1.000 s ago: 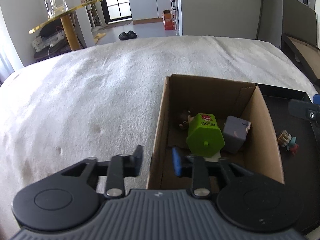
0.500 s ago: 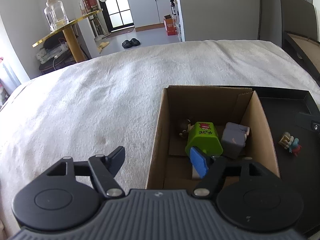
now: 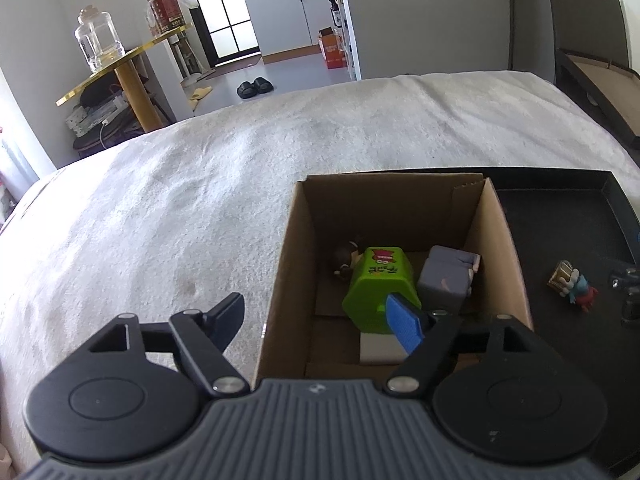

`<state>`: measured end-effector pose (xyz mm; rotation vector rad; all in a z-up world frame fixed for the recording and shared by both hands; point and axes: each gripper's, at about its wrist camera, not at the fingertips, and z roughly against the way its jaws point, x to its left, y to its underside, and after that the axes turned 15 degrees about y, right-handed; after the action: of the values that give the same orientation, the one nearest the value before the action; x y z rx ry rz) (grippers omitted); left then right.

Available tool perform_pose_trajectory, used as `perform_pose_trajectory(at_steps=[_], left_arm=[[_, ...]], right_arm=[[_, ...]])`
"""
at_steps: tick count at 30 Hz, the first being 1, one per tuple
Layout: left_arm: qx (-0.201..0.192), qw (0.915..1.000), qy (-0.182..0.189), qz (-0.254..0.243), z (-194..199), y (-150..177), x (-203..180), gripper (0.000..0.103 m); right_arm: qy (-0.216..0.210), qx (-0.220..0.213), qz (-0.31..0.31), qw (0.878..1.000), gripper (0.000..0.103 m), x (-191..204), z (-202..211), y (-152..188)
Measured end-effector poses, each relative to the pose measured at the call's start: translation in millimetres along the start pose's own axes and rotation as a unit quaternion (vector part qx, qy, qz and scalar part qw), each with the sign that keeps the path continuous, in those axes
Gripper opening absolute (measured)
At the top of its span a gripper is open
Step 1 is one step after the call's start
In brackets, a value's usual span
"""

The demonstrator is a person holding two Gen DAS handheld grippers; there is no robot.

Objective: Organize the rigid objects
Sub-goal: 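Move the right gripper to the blue-red figure with cup and grasp it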

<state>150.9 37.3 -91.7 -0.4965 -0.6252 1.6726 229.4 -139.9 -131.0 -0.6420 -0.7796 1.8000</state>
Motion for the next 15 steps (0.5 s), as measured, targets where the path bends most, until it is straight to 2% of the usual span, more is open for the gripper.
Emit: perform_pose_trajectory(at_steps=[11, 13, 15], left_arm=[[0.012, 0.9999, -0.007, -0.008, -11, 1, -10, 0.078], [0.013, 0.9998, -0.011, -0.013, -14, 1, -12, 0.079], [0.013, 0.9997, -0.013, -0.014, -14, 1, -13, 0.08]], right_arm=[[0.0, 0.025, 0.015, 1.0, 0.099, -5, -28, 19], [-0.003, 0.026, 0.023, 0.999, 0.096, -3, -33, 21], [-0.008, 0.033, 0.039, 0.999, 0.09, -1, -39, 23]])
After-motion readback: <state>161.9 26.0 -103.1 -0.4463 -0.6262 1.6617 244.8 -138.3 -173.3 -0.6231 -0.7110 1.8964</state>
